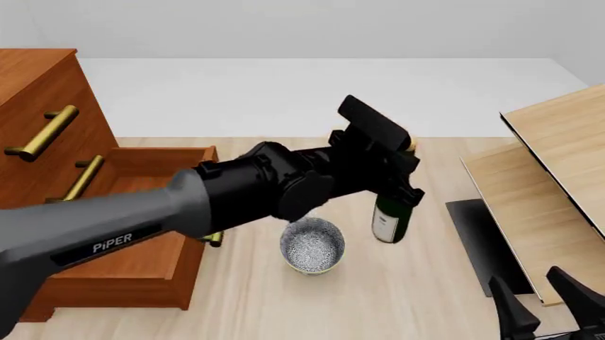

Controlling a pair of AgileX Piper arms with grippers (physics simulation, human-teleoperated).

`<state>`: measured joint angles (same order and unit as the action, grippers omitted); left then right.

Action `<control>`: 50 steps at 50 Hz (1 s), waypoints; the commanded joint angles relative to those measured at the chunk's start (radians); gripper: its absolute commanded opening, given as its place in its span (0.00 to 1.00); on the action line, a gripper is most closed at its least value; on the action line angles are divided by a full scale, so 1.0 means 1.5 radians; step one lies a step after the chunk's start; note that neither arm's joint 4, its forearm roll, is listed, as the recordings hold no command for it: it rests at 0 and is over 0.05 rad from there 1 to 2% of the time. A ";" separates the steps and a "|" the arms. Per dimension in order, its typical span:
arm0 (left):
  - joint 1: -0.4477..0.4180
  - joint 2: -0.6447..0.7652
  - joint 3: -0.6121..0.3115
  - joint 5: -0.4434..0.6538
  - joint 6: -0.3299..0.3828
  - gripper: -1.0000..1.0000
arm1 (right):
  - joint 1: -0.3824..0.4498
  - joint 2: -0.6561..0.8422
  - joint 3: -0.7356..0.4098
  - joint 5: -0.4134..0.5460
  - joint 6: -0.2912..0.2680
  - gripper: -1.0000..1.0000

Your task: Put the wine bottle in the bottom drawer of the cabinet.

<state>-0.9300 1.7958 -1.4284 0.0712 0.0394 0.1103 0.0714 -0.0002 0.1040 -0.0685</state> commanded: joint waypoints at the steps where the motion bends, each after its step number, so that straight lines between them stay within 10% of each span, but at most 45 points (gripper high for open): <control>1: 0.005 -0.062 -0.028 0.047 0.021 0.00 | -0.001 -0.004 0.000 -0.003 -0.002 1.00; 50: 0.203 -0.225 -0.086 0.321 0.078 0.00 | 0.016 0.015 0.000 -0.027 -0.006 1.00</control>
<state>-0.7095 1.5362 -1.5531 0.4481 0.1405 0.1292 0.0935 -0.0002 0.0707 -0.0733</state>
